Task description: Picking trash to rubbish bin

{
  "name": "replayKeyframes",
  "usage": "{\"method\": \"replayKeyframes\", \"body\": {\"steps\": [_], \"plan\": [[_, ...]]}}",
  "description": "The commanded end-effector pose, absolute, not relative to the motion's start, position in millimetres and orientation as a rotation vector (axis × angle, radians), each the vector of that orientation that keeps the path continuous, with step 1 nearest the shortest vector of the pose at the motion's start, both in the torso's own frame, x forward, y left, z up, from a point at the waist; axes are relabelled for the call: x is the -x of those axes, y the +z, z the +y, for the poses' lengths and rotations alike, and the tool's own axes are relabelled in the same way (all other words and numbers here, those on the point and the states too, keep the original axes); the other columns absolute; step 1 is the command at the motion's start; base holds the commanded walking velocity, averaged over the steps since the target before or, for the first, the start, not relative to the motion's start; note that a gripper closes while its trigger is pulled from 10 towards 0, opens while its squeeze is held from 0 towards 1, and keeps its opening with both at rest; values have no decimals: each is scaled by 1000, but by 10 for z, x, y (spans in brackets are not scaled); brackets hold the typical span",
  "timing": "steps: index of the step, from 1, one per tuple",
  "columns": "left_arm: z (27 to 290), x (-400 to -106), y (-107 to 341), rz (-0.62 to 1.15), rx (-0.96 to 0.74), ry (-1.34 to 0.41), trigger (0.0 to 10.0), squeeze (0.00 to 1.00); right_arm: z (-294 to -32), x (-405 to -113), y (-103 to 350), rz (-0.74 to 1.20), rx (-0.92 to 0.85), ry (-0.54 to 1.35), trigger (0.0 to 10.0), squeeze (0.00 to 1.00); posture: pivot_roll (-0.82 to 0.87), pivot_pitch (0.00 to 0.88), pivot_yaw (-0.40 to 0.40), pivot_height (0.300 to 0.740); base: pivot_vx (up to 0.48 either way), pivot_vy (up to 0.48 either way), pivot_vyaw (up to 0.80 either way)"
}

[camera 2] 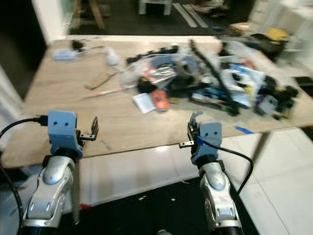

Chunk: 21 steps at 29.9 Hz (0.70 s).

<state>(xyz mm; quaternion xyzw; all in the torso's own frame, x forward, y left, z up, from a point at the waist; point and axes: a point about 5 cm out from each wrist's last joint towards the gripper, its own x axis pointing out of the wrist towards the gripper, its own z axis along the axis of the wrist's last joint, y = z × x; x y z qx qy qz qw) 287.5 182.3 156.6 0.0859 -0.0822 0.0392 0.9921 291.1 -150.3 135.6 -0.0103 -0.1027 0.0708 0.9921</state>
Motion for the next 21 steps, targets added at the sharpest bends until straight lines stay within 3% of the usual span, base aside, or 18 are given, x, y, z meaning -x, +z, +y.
{"method": "replayKeyframes", "body": {"steps": [1,21], "plan": [[1809,-2858,1514,-150,-175,72,10000,0,-1524,-2908,1326,-196,22,141,10000,0,-20,130,-56,740,0,0,-800],[1798,-2849,1501,-148,-173,62,10000,0,-1486,-2923,1319,-192,24,161,10000,0,-20,131,-63,740,0,0,-763]]}}
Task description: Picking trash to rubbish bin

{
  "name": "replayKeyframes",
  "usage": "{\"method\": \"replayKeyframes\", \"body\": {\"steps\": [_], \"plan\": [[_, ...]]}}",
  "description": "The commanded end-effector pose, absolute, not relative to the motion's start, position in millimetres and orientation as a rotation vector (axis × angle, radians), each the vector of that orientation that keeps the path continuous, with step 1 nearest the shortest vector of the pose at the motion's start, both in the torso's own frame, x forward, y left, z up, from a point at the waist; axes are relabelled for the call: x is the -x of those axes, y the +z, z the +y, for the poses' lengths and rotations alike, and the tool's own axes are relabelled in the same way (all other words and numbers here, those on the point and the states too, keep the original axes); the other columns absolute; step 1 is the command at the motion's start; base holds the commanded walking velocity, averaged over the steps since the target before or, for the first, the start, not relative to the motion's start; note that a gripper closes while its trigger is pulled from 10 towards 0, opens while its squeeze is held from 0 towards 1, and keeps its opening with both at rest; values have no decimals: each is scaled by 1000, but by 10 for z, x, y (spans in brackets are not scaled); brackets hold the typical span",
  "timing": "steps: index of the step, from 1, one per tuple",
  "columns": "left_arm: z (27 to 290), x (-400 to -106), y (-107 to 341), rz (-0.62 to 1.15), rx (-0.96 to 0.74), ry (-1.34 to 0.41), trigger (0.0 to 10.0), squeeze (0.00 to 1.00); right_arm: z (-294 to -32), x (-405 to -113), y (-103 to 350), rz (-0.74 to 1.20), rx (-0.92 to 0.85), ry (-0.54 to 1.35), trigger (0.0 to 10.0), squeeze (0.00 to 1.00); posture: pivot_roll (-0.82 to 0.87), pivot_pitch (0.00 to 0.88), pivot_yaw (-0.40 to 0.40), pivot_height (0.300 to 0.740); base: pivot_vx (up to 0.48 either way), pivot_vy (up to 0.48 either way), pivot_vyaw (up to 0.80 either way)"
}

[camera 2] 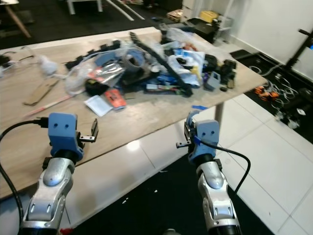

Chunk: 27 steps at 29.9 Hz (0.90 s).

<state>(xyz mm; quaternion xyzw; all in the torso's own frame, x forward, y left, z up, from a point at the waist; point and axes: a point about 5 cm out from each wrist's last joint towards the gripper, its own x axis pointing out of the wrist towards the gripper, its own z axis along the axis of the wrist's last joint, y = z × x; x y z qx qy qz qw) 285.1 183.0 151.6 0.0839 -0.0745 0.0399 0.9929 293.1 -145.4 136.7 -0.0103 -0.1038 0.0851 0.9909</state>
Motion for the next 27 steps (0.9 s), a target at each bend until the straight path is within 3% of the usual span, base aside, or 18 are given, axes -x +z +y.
{"method": "replayKeyframes", "body": {"steps": [1,27], "plan": [[1796,-2849,1501,-148,-174,61,10000,0,-1485,-2925,1320,-192,25,162,10000,0,-20,131,-62,740,0,0,-744],[1777,-2857,1500,-149,-170,46,10000,0,-1460,-2934,1311,-199,35,165,10000,0,-17,127,-61,740,0,0,-743]]}}
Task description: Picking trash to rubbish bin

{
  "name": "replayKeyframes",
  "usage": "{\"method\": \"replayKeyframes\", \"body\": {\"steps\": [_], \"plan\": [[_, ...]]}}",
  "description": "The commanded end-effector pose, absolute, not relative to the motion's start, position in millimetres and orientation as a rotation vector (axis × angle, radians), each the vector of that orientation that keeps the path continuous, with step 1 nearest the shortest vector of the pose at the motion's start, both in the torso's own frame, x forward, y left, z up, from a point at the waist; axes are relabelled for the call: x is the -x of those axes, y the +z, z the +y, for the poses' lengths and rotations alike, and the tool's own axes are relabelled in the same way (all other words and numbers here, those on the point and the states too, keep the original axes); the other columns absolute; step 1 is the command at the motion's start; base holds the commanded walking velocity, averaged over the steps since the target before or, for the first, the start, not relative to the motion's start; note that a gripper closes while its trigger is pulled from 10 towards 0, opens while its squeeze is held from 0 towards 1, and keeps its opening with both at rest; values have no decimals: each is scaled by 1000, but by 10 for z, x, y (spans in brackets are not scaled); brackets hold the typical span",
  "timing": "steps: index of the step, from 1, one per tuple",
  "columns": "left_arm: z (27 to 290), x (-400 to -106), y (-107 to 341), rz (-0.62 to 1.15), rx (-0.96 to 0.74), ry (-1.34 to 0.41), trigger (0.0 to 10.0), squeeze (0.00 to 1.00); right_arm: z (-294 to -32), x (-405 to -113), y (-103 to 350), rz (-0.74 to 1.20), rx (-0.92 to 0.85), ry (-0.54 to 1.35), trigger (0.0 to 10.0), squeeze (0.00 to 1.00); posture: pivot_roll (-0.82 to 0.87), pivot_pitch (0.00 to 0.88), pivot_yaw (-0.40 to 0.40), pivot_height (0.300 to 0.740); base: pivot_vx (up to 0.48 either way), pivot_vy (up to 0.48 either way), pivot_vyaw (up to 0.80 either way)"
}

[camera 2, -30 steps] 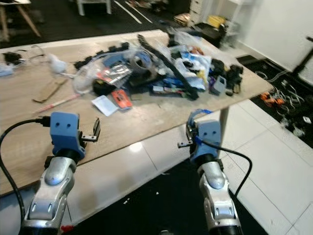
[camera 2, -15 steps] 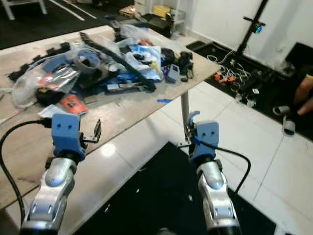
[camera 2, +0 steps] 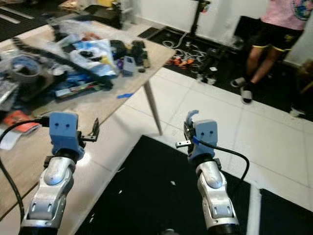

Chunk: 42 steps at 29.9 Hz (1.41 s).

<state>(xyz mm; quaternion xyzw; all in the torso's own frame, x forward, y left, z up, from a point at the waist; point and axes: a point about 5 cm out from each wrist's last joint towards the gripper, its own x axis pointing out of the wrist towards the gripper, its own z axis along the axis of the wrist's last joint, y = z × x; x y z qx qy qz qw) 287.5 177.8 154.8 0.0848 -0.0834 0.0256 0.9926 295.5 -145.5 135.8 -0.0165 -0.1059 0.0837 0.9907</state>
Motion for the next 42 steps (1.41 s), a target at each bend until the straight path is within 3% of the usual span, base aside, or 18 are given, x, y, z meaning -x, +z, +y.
{"method": "replayKeyframes", "body": {"steps": [1,42], "plan": [[1775,-2857,1500,-150,-170,44,10000,0,-1458,-2934,1311,-200,35,166,10000,0,-17,127,-61,740,0,0,-744],[1733,-2870,1484,-140,-182,12,10000,0,-1432,-2935,1280,-195,36,174,10000,0,-17,123,-53,740,0,0,-748]]}}
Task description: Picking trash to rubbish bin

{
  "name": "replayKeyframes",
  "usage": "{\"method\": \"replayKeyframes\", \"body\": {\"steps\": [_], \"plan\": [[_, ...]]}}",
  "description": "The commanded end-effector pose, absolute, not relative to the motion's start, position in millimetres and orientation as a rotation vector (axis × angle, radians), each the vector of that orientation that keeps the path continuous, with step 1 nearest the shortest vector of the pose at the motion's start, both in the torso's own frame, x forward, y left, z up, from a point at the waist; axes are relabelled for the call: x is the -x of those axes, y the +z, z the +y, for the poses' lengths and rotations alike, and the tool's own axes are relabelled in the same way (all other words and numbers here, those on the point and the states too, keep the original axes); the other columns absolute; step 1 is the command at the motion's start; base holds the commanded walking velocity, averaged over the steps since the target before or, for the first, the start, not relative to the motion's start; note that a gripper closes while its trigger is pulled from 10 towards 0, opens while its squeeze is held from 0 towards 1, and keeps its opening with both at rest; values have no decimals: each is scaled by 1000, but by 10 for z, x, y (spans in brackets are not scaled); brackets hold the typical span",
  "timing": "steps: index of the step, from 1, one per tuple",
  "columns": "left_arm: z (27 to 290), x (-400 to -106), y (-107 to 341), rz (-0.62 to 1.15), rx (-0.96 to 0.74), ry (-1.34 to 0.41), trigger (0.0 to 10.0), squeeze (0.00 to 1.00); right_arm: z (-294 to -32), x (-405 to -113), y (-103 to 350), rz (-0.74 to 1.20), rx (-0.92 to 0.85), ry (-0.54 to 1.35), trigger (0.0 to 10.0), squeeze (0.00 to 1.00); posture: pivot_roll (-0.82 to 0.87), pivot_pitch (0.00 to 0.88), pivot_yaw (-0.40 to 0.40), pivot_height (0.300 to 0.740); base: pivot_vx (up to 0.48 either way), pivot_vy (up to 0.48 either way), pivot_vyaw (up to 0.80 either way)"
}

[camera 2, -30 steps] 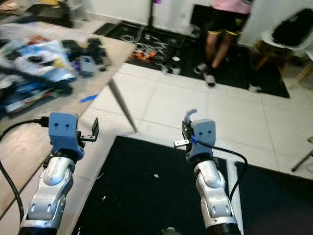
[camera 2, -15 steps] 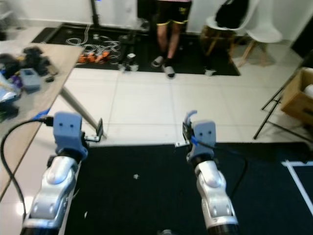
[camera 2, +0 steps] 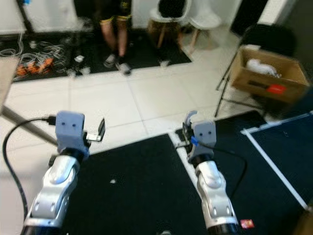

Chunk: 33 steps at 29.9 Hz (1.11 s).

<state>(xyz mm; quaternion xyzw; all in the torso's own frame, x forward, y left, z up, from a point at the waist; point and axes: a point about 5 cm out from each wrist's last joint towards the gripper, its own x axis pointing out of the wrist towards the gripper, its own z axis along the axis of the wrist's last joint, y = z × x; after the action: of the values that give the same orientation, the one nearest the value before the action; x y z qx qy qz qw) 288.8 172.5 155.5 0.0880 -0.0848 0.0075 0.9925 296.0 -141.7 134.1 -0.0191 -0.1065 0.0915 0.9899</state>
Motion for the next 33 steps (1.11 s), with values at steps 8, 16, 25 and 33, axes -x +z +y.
{"method": "replayKeyframes", "body": {"steps": [8,16,25,33], "plan": [[1731,-2869,1477,-138,-185,8,10000,0,-1425,-2935,1273,-192,37,177,10000,0,-17,122,-52,740,0,0,-748],[1737,-2863,1466,-138,-174,17,10000,0,-1402,-2941,1267,-191,39,191,10000,0,-15,109,-57,740,0,0,-748],[1706,-2838,1420,-109,-201,-9,10000,0,-1395,-2948,1203,-159,4,195,10000,0,0,97,-63,740,0,0,-484],[1772,-2847,1397,-83,-207,16,10000,0,-1335,-2938,1106,-131,-15,177,10000,0,42,108,8,740,0,0,0]]}}
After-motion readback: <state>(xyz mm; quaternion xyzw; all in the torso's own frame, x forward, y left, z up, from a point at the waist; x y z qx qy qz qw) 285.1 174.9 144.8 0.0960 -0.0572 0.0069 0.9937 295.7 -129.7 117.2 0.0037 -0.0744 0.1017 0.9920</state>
